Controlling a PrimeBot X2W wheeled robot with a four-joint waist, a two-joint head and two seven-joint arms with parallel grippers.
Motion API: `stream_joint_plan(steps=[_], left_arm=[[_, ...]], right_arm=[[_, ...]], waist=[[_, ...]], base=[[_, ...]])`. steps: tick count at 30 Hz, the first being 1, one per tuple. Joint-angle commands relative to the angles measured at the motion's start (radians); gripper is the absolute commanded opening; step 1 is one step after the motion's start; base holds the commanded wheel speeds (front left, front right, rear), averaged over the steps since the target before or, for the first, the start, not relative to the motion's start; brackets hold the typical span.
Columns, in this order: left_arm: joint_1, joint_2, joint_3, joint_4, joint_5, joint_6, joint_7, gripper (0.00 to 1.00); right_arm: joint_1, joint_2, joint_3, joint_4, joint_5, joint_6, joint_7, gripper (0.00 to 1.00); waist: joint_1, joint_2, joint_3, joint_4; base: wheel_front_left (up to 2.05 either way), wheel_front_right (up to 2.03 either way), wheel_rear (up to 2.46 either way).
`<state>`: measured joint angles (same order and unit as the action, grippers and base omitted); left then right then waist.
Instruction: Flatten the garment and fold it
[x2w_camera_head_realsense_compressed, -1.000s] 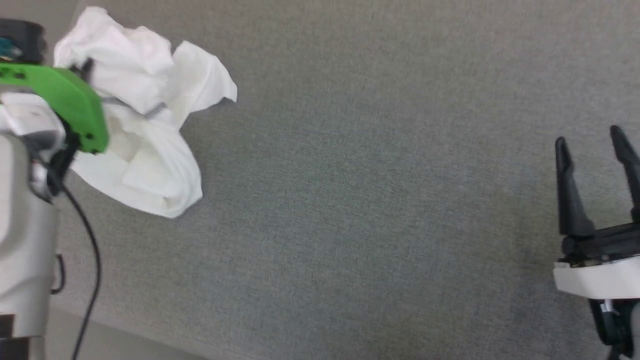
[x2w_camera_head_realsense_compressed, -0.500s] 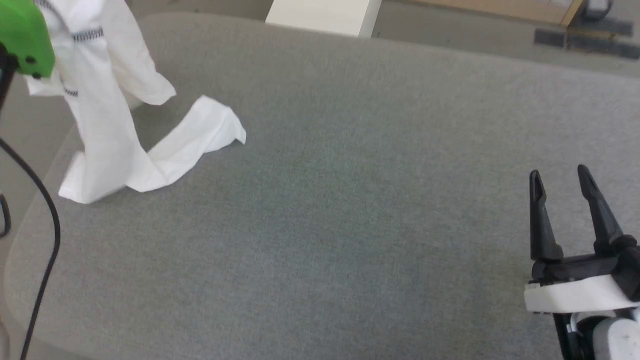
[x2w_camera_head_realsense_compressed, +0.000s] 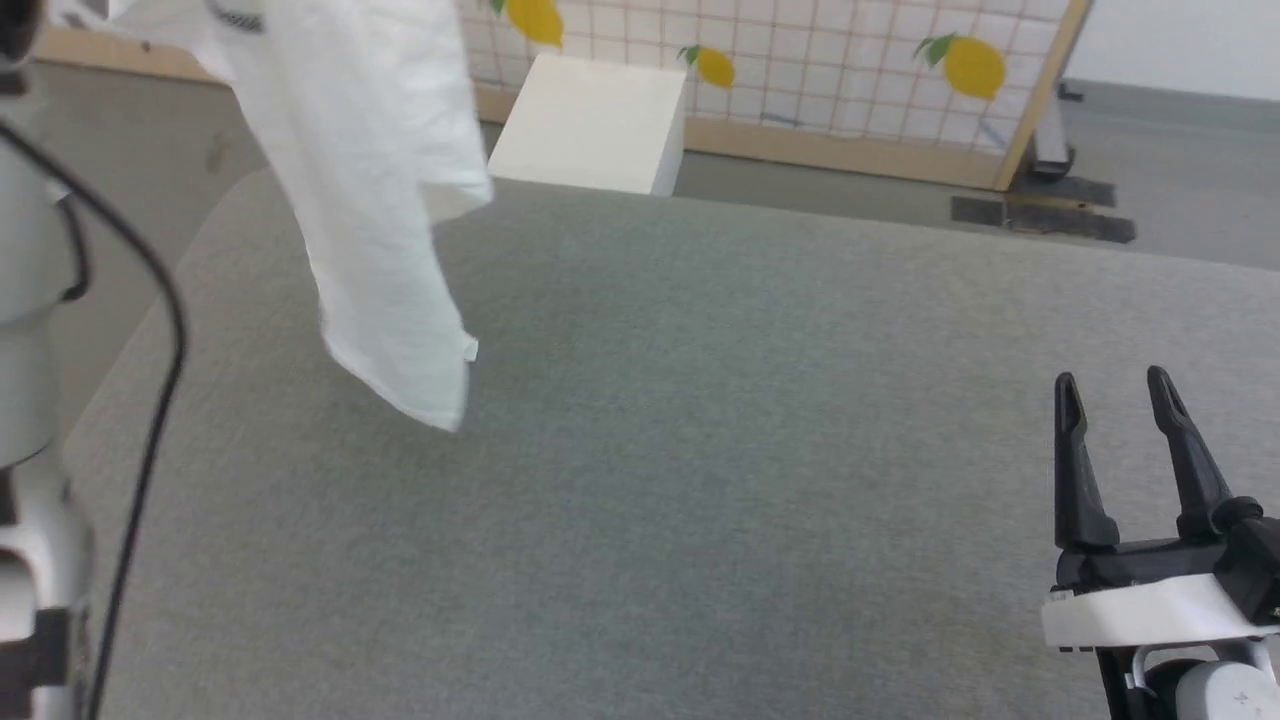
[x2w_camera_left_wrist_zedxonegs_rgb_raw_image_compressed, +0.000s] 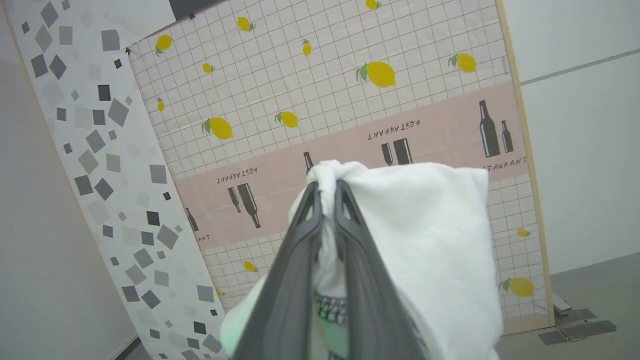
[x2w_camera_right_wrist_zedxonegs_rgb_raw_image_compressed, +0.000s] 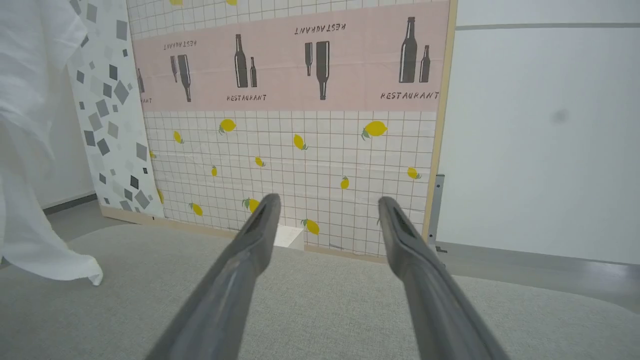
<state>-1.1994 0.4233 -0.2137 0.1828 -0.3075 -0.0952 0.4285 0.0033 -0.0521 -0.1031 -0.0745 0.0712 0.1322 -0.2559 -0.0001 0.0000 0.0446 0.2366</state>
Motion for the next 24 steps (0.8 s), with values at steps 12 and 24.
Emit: stream_joint_plan(steps=[12,24], left_arm=[[-0.221,-0.250,-0.069,0.110,-0.069,0.026,-0.085,0.00],[-0.086,-0.364,-0.189,0.188,-0.151,0.046,-0.124,0.00]], right_arm=[[0.002,0.002,-0.005,0.010,0.035,-0.002,-0.006,1.00],[-0.010,0.002,-0.062,-0.005,0.044,-0.002,-0.006,1.00]], waist=[[0.0001,0.0000,-0.059,-0.145],[0.0001,0.0000,-0.007,-0.256]], base=[[0.00,0.00,0.00],[0.00,0.00,0.00]])
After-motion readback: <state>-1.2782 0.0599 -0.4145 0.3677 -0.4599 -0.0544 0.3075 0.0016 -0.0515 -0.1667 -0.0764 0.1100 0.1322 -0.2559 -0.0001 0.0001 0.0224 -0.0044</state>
